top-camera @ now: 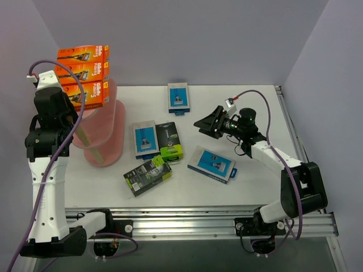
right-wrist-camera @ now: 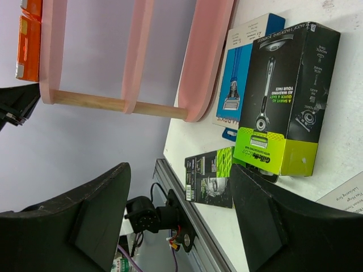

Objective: Place and organize the shaving razors onto the shelf
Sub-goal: Place the shaving razor onto shelf

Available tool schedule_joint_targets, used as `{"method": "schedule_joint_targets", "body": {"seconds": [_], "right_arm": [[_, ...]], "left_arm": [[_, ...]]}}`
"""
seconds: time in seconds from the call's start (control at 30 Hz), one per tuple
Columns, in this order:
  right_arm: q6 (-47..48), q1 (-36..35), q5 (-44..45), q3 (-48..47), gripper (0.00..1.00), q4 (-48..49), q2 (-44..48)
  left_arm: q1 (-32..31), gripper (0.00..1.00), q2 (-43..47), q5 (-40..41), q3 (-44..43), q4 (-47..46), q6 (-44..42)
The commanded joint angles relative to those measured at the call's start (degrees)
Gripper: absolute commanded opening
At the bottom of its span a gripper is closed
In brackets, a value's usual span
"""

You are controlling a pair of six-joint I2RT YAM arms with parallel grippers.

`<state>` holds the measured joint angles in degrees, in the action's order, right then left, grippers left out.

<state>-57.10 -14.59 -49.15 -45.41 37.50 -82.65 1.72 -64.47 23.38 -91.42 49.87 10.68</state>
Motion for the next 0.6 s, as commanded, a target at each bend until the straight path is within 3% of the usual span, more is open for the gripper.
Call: {"method": "schedule_joint_targets", "body": {"seconds": [0.0, 0.57], "right_arm": [[0.24, 0.44, -1.83, -0.91, 0.66, 3.9, -0.23], [0.06, 0.88, -1.92, -1.0, 0.66, 4.25, -0.84]], "left_arm": [[0.48, 0.26, -0.13, 0.53, -0.08, -3.19, -0.39], [0.92, 0.26, 0.74, -4.82, -0.43, -2.32, 1.27]]}}
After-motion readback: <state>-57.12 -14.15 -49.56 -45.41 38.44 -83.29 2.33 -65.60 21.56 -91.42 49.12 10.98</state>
